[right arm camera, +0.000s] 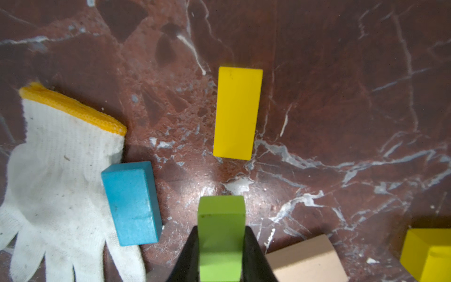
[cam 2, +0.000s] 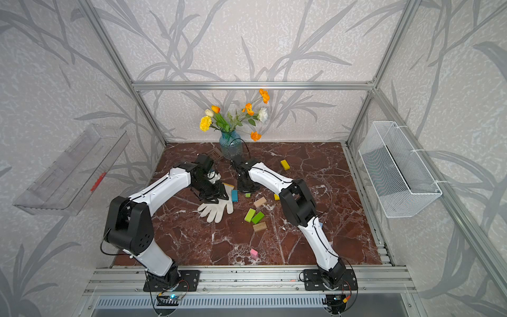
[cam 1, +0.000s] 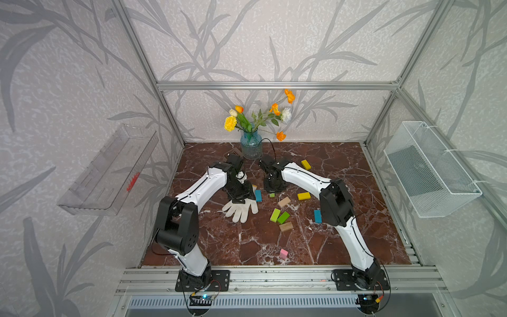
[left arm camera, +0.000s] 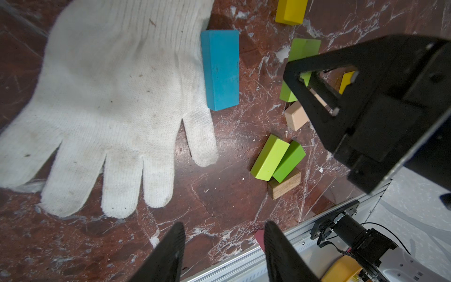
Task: Assemble the letter c with building blocks
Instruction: Assemble the building block at the center of the board.
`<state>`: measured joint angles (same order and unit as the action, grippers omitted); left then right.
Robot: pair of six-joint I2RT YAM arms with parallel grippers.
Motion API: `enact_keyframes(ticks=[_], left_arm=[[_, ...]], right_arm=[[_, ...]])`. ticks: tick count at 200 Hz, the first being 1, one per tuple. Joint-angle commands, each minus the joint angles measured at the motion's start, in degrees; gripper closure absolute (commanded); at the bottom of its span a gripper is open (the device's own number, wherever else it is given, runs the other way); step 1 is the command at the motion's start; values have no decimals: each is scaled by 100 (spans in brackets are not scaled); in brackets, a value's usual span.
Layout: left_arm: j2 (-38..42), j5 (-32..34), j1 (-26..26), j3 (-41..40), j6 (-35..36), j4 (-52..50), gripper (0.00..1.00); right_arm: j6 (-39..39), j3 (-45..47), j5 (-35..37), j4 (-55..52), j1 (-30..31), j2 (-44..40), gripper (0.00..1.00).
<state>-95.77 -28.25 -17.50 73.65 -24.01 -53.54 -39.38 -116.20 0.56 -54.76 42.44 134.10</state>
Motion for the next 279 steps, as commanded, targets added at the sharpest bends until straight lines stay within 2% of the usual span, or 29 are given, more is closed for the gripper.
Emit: enact_keyframes(ticks=[1, 106, 160, 250, 279], left_arm=[[72, -31, 27, 18, 19, -51, 46], [-103, -48, 23, 216, 168, -173, 46], [-100, -49, 36, 220, 186, -192, 46], [-54, -49, 53, 194, 232, -254, 46], [-11, -58, 51, 124, 213, -225, 47]], right_arm=[[-97, -95, 58, -149, 37, 198, 84], [-246, -271, 154, -125, 37, 483, 78], [-357, -393, 366, -289, 19, 554, 82], [-378, -731, 383, -527, 19, 756, 80], [-360, -769, 401, -565, 19, 776, 76]])
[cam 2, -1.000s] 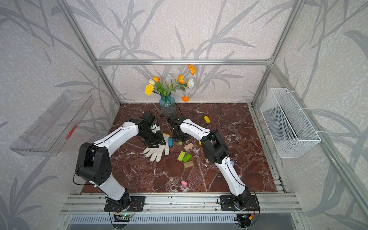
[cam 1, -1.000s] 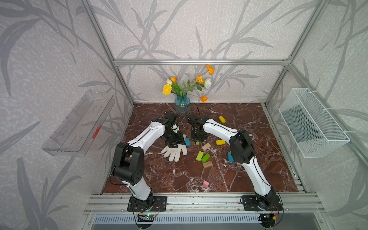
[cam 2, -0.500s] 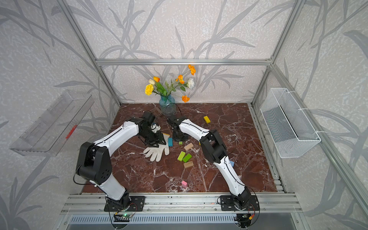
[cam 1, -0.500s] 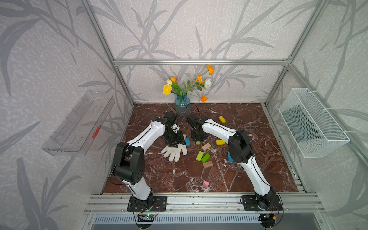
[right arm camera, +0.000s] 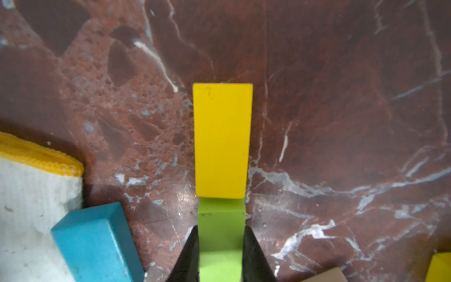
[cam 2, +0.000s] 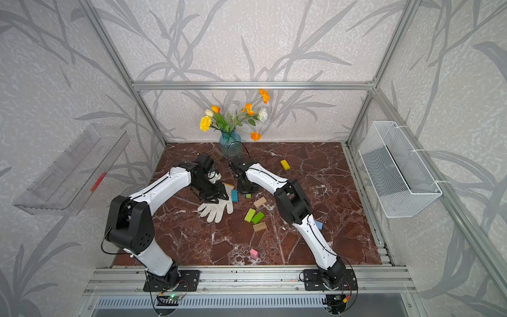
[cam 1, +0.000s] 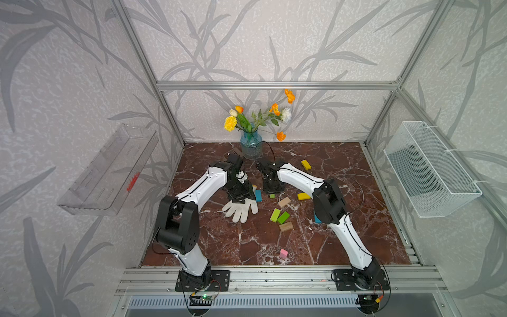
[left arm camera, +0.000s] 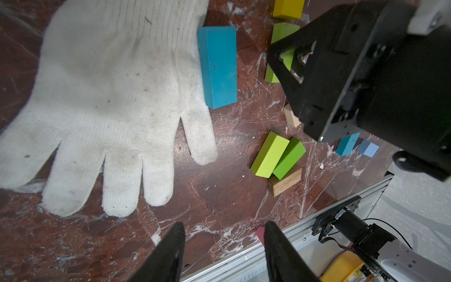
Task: Assemble the letter c with building blocks
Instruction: Assemble the building block at the center of the board.
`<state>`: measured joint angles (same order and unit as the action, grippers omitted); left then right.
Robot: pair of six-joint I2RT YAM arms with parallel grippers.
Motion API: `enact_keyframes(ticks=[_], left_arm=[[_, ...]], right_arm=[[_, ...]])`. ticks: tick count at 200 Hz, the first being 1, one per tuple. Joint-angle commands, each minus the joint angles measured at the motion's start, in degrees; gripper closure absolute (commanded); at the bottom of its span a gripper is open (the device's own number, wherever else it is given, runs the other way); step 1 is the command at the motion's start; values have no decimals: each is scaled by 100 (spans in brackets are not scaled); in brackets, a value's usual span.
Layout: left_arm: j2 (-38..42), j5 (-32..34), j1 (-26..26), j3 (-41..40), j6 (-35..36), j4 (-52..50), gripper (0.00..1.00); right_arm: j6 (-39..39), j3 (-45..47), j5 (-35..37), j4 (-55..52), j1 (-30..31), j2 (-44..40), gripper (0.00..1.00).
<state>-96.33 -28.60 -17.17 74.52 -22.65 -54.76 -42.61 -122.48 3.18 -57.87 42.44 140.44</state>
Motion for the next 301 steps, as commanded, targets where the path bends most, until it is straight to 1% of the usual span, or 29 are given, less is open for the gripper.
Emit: enact_keyframes(ticks=[1, 41, 145, 230, 242, 301], left_arm=[[45, -23, 15, 36, 77, -104, 47], [64, -23, 16, 28, 77, -110, 46], [67, -23, 36, 10, 78, -105, 47], [97, -23, 39, -8, 77, -113, 47], [95, -14, 41, -8, 77, -119, 47], [118, -14, 40, -8, 69, -131, 47]], right_arm=[[-46, -139, 139, -253, 19, 142, 76], [-54, -134, 189, -243, 17, 136, 72], [-182, -189, 104, -155, 19, 255, 71], [-191, -520, 143, -412, 10, 448, 71], [-186, -566, 156, -463, 10, 470, 69], [-220, -564, 218, -506, 10, 398, 54]])
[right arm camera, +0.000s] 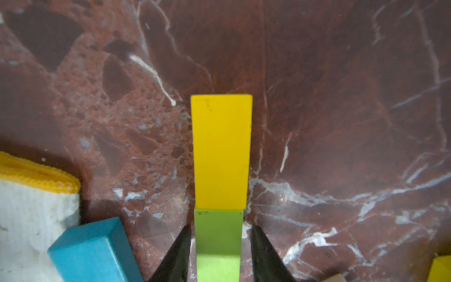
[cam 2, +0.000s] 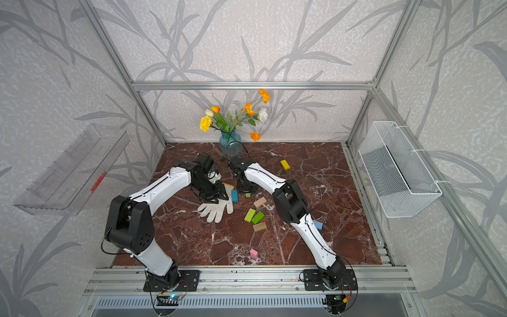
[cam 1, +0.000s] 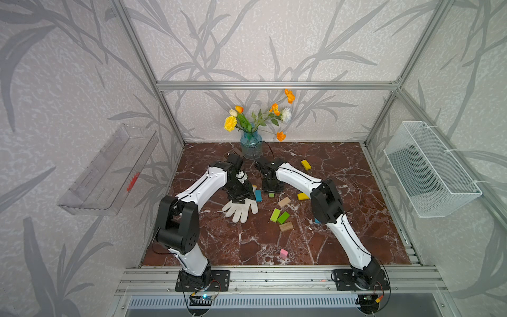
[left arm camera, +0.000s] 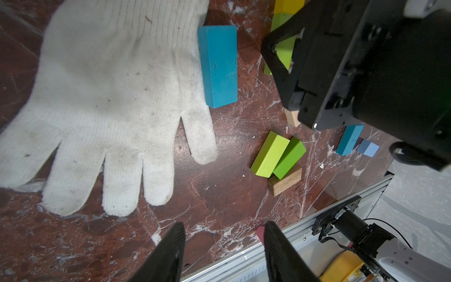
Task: Assemble the letter c with building blocks
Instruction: Assemble the building block at the center of the board, then pick up the building block from the center of the board.
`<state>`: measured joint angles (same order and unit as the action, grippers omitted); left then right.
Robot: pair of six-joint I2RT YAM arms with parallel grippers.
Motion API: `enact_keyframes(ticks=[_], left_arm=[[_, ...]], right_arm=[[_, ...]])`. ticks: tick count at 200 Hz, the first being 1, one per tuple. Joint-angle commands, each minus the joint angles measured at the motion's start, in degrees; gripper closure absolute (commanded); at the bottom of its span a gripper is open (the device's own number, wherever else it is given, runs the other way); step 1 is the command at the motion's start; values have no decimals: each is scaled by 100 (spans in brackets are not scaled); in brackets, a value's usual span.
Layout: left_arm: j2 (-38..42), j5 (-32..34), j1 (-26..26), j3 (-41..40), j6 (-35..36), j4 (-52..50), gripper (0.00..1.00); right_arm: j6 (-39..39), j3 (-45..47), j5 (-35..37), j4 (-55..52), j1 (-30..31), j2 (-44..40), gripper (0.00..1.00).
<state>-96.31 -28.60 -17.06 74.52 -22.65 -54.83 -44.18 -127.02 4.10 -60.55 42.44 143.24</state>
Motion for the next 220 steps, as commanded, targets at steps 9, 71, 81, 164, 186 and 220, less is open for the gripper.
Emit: enact_keyframes(ticks=[9, 71, 81, 164, 186, 220], left_arm=[[113, -5, 31, 1, 69, -140, 46], [204, 101, 30, 1, -2, -177, 47], [201, 130, 36, 9, -17, -194, 47], [153, 429, 34, 25, -611, -69, 34], [71, 605, -2, 86, -807, -4, 35], [-162, 961, -119, 306, -1076, 102, 39]], right_arm=[[-66, -112, 89, -224, 10, 82, 52], [43, 109, 87, -158, 211, -495, 39], [94, 215, 81, -165, 239, -615, 39], [190, 2598, 23, 458, 310, -2513, 35], [324, 2934, -182, 393, 236, -2856, 38], [485, 3468, -569, 459, -58, -3357, 41]])
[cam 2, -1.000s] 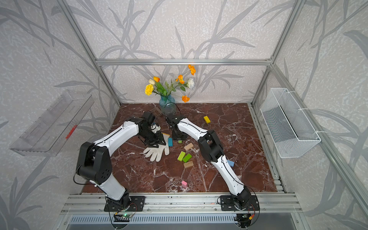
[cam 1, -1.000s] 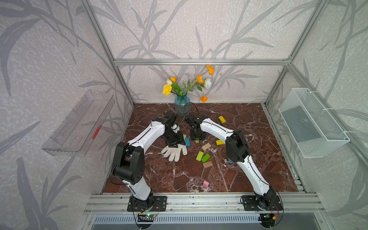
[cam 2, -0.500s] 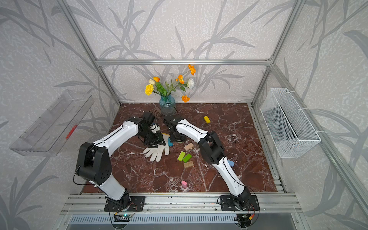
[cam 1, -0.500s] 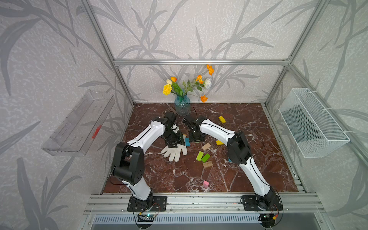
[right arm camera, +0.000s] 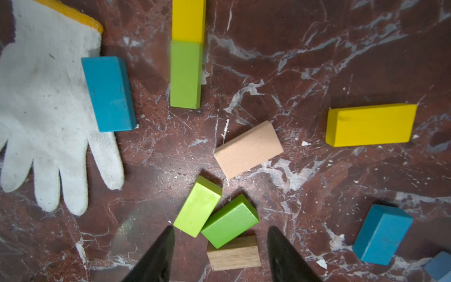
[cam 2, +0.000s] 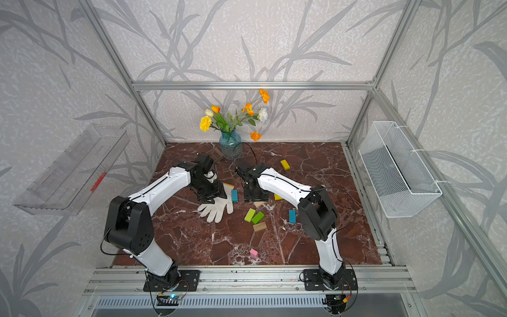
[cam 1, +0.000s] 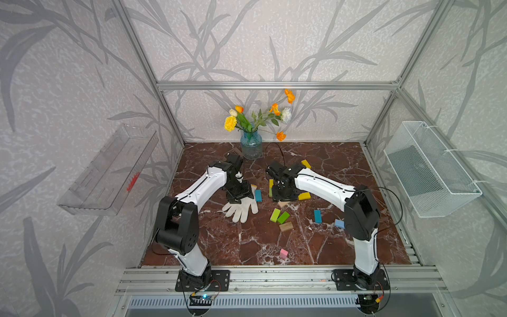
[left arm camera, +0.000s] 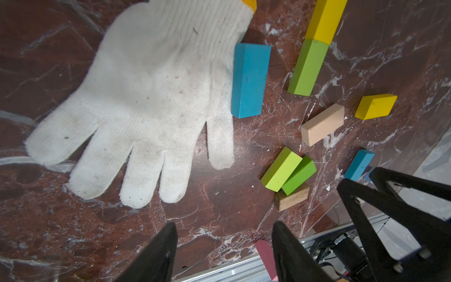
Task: Assemble the letter c with building blocks
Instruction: Pick up the building block from the center of the board.
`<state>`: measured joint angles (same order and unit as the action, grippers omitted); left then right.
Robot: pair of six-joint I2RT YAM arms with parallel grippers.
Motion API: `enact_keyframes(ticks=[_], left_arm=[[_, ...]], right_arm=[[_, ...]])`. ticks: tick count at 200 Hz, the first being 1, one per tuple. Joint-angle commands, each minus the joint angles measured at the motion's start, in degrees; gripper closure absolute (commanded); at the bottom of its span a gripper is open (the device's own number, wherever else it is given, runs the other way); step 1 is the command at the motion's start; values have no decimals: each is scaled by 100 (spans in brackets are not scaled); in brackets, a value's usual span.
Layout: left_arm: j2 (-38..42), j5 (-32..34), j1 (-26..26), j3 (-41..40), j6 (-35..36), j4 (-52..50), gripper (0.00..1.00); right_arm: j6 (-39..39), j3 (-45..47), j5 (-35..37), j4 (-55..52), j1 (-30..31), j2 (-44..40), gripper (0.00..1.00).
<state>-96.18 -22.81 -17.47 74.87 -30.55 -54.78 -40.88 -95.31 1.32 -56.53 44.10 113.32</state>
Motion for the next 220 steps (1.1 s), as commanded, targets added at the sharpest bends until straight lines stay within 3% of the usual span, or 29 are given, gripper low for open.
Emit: enact_keyframes(ticks=[1, 108, 164, 220], left_arm=[[-192, 391, -84, 277, -295, 98, 39], [-2118, 1480, -775, 2226, -724, -624, 43], [-2513, 1589, -856, 2473, -710, -806, 43], [-2774, 1364, -906, 2607, -603, -659, 47]], right_arm=[[158, 313, -304, 65, -234, -381, 41], [305, 1133, -1035, 369, -1118, -1163, 40], [323, 1226, -1156, 454, -1210, -1139, 32], [377, 1235, -1240, 492, -1215, -1060, 32]])
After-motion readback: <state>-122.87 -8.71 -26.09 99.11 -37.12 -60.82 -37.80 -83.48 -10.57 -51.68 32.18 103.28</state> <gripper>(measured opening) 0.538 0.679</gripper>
